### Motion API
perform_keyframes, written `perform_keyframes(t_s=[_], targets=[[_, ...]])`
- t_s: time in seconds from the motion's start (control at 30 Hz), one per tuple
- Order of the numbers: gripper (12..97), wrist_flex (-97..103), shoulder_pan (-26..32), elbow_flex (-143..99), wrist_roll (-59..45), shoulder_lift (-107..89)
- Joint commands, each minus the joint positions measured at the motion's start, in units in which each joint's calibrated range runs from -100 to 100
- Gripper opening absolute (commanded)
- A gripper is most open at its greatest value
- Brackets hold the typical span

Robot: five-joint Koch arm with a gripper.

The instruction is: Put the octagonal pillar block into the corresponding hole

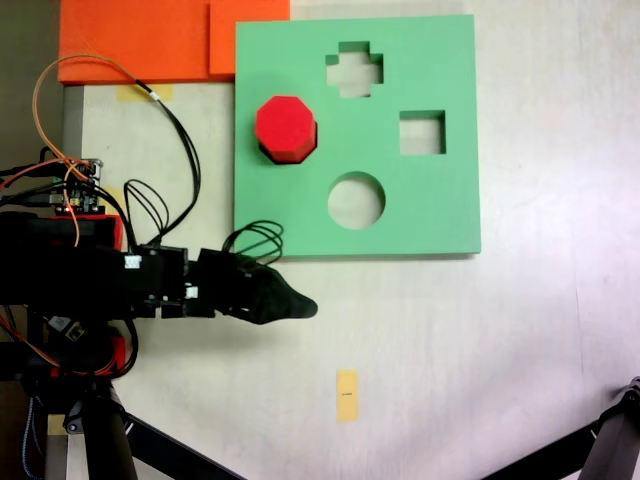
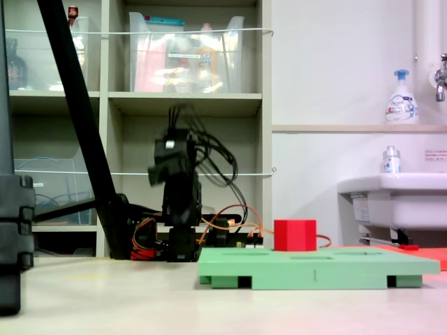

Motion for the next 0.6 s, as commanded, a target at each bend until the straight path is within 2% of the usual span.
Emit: perform_keyframes(t_s=[0.0,0.07,0.13,0.2,0.47,0.57], targets=[[54.2,15.37,-0.1,-6.54,-2.15,-0.96],[52.7,28.76,-0.1,-17.71,-3.71,-0.96],[47.5,43.59,-0.24,-28.98,-5.81,-0.96],[47.0,49.27,-0.24,-36.36,-7.86,-0.96],[47.4,49.65,-0.1,-42.04,-8.45,-0.96],[47.3,40.7,-0.1,-42.04,-8.45,-0.96]])
